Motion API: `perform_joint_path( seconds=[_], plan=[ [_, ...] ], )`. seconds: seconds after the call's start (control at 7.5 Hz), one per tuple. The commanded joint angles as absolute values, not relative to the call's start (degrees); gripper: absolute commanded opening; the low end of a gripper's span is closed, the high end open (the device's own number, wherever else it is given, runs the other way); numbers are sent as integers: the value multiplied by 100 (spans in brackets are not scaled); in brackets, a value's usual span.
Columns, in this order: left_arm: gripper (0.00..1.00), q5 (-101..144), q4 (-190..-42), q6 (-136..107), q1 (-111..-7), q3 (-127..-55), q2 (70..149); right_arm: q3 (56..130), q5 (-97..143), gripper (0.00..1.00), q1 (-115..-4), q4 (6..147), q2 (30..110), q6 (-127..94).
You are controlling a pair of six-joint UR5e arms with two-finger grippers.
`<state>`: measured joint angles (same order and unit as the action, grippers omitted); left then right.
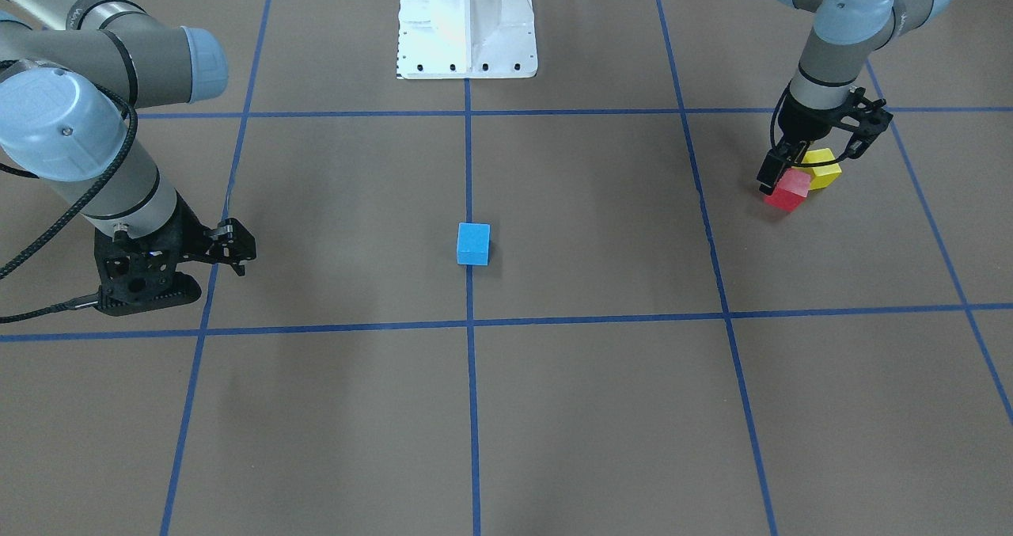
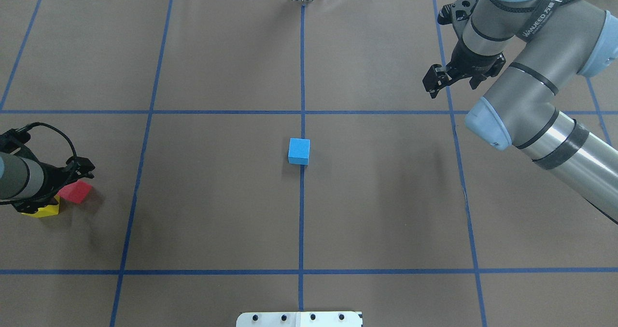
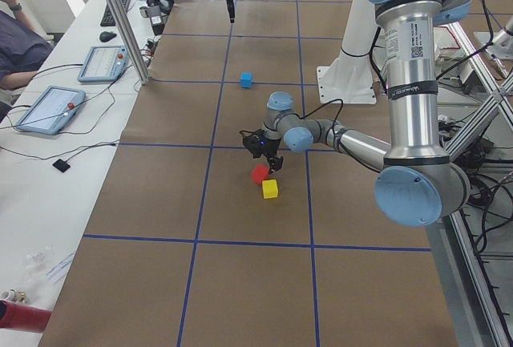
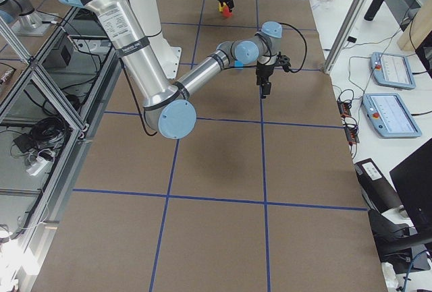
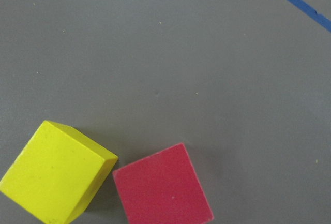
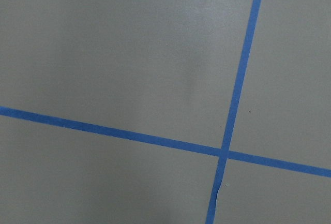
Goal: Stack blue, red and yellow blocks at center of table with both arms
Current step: 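Lower the left gripper onto the red cube and close on it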
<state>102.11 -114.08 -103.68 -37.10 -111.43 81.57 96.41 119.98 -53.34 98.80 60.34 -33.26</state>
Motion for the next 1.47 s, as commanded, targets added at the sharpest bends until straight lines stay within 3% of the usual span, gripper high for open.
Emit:
perform_joint_path(
  seconds=[0.0, 1.33],
  plan=[
    [100, 10204, -11417, -10433, -3718, -10970, 8261, 9642, 11927, 99, -5326, 9888, 6038, -3331],
    [100, 10187, -11417, -10450, -3761, -10758, 8244, 9765, 11778, 99, -5317, 9896, 6117, -3340]
  ],
)
